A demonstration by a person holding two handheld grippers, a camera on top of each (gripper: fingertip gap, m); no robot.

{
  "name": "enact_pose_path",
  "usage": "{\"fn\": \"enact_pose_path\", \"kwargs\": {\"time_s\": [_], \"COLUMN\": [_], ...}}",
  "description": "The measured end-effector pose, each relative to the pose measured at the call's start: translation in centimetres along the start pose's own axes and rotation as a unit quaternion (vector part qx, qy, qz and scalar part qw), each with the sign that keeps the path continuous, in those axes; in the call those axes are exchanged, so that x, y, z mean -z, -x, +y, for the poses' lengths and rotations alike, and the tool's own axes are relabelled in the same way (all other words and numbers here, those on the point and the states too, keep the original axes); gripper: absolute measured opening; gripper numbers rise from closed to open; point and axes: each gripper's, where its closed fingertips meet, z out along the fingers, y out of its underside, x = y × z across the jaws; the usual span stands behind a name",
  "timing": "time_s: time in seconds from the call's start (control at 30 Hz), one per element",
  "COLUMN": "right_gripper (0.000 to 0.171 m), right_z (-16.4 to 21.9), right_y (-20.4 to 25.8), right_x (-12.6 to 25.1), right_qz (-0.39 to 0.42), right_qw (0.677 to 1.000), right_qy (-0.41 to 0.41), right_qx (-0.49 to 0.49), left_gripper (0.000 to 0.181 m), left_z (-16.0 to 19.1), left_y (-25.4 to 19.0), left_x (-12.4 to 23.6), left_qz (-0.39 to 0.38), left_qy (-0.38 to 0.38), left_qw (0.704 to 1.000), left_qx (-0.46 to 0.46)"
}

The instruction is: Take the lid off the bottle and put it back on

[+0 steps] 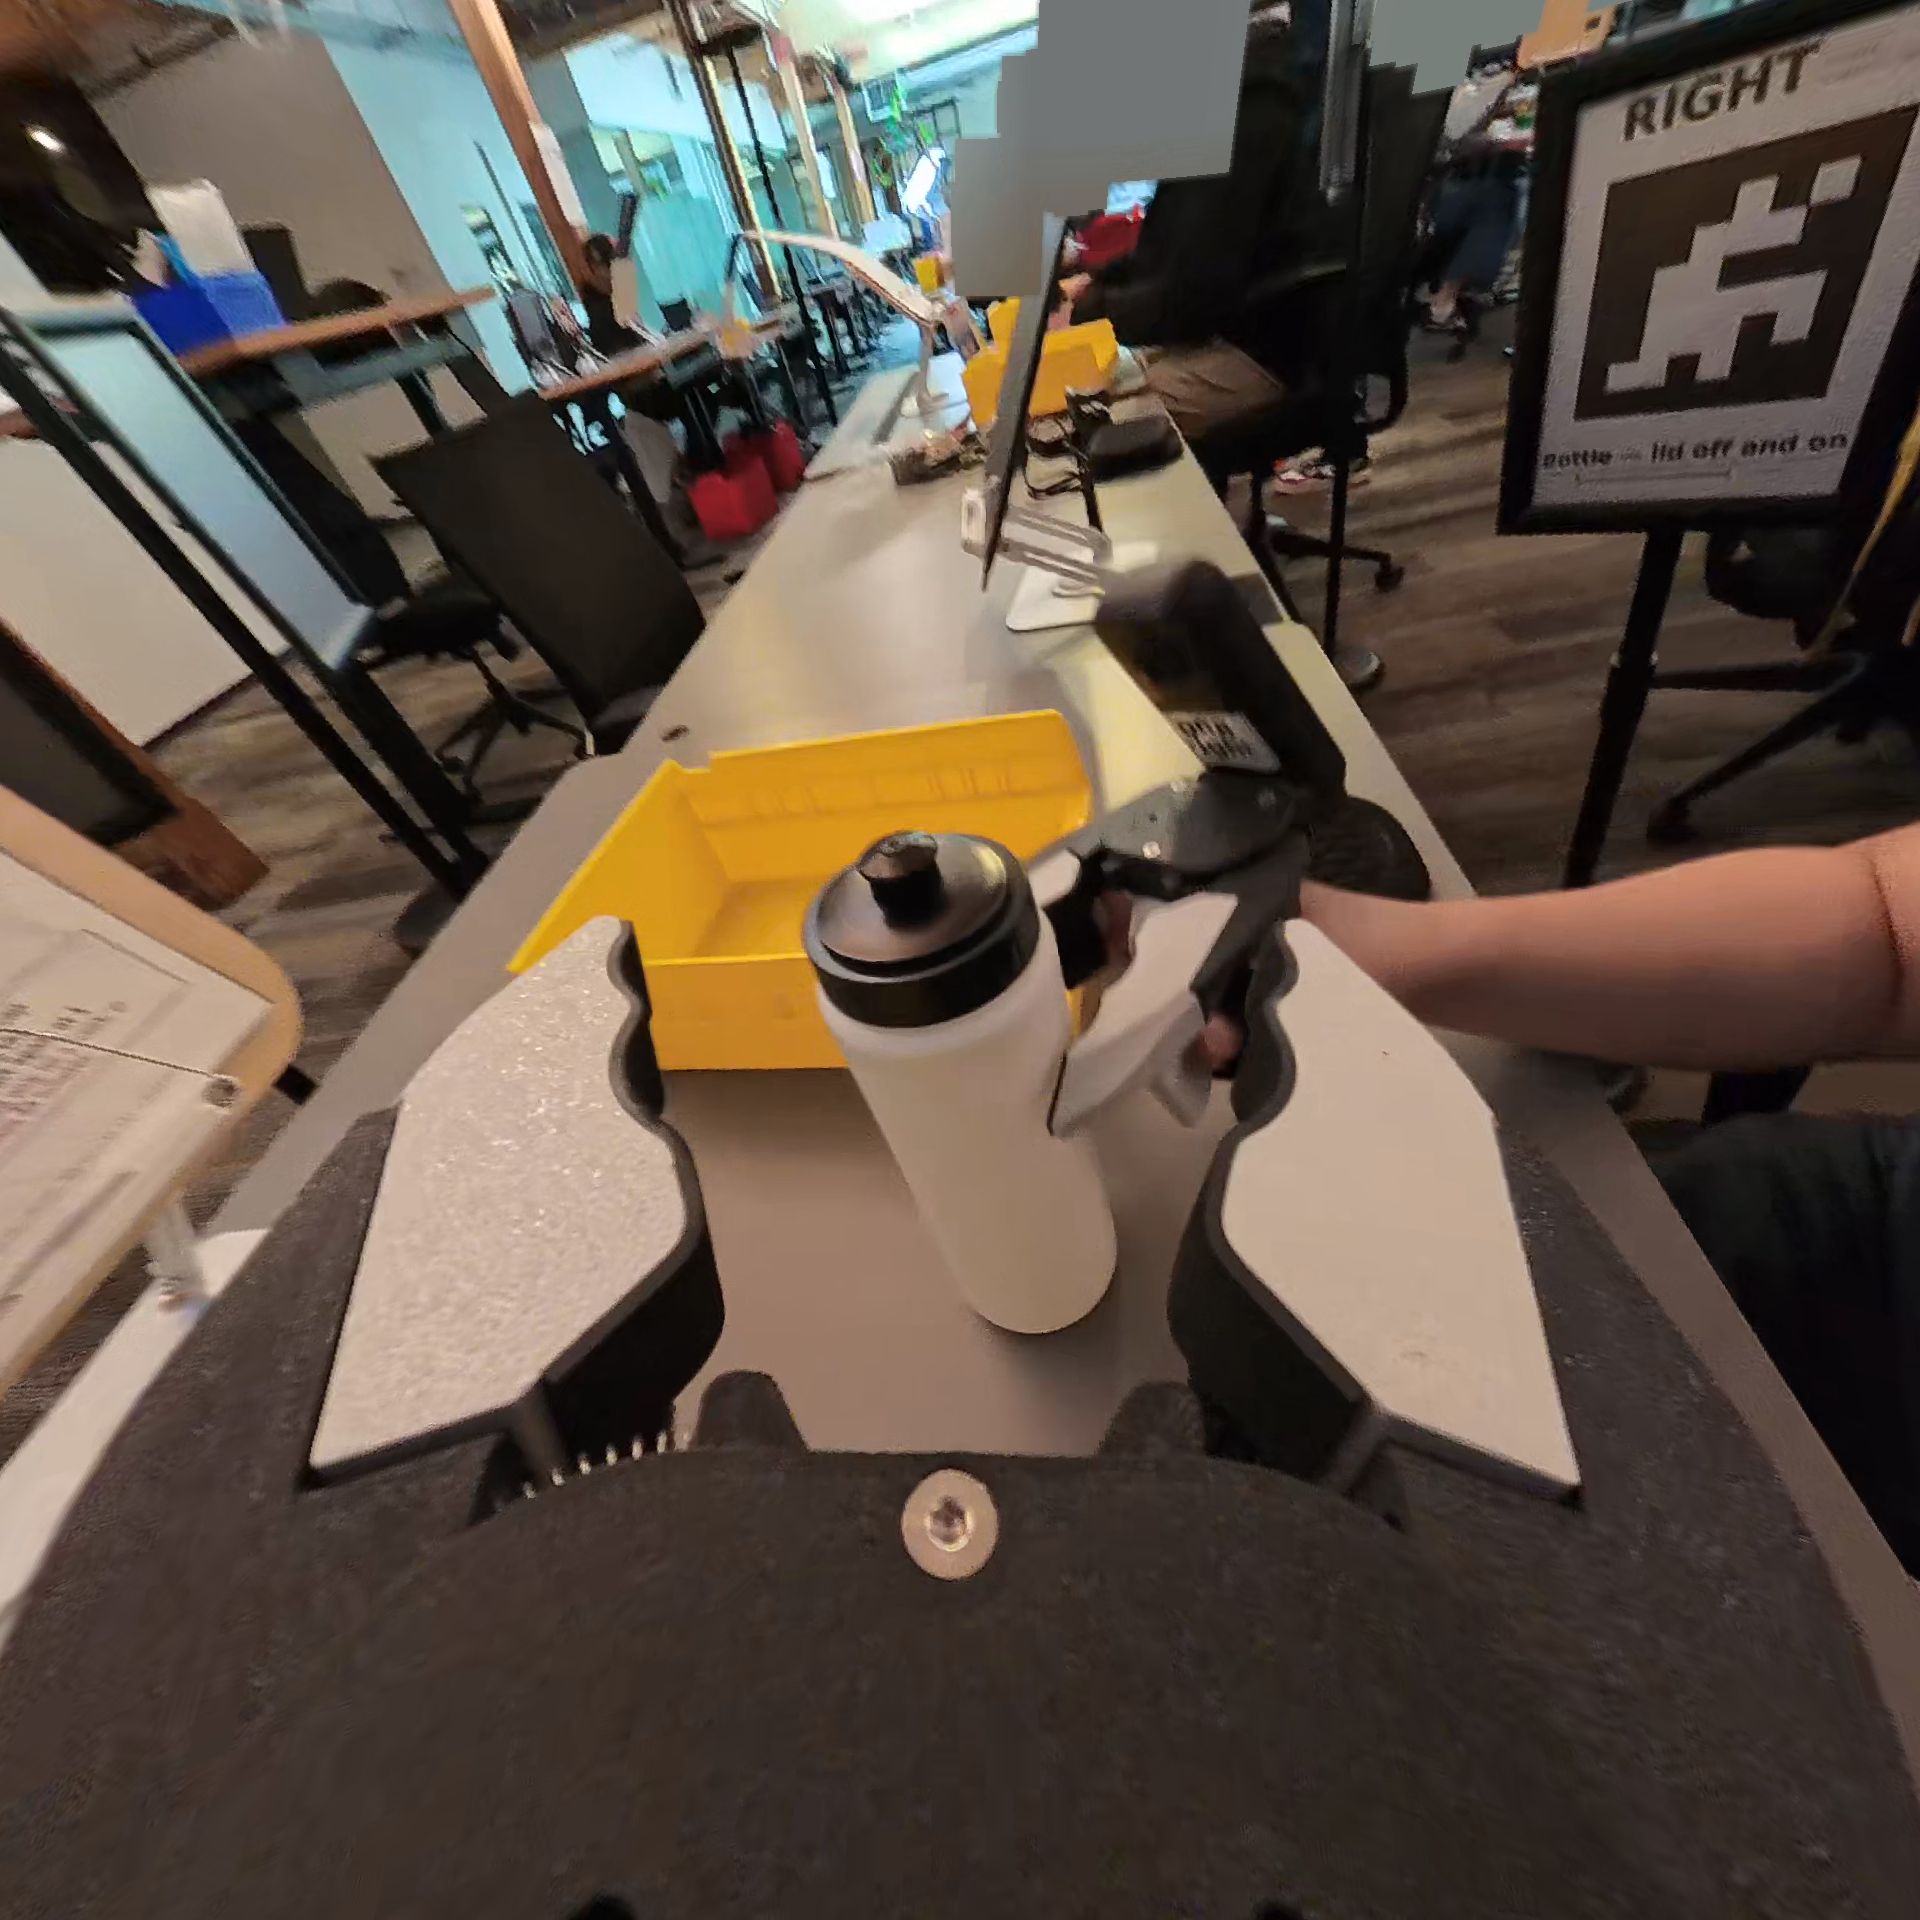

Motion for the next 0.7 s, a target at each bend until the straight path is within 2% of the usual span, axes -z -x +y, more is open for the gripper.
{"fn": "enact_pose_path", "kwargs": {"time_s": [0.2, 0.4, 0.47, 0.57, 0.63, 0.7], "right_gripper": [0.084, 0.084, 0.084, 0.084, 0.084, 0.084], "right_z": [1.7, 0.9, -1.1, -6.6, -10.4, -13.0], "right_y": [-0.2, 1.5, 1.9, 1.7, 0.0, -3.8], "right_x": [-1.3, -1.2, -0.5, 1.7, 3.7, 5.7], "right_qz": [0.043, 0.016, 0.006, -0.002, 0.008, 0.045], "right_qw": [0.996, 0.996, 0.995, 0.996, 0.994, 0.986], "right_qy": [0.031, 0.072, 0.083, 0.089, 0.111, 0.158], "right_qx": [0.077, 0.057, 0.047, 0.032, 0.013, -0.021], "left_gripper": [0.105, 0.103, 0.103, 0.101, 0.098, 0.098], "left_z": [-3.1, -5.1, -5.7, -6.2, -6.3, -6.2], "left_y": [0.7, 0.2, 0.1, 0.4, 0.6, 0.9], "left_x": [3.1, 4.9, 5.4, 6.2, 6.6, 6.6], "left_qz": [-0.034, -0.035, -0.037, -0.048, -0.053, -0.053], "left_qy": [-0.045, -0.074, -0.081, -0.087, -0.093, -0.095], "left_qw": [0.998, 0.997, 0.996, 0.995, 0.994, 0.993], "left_qx": [-0.011, -0.002, 0.003, 0.008, 0.016, 0.034]}}
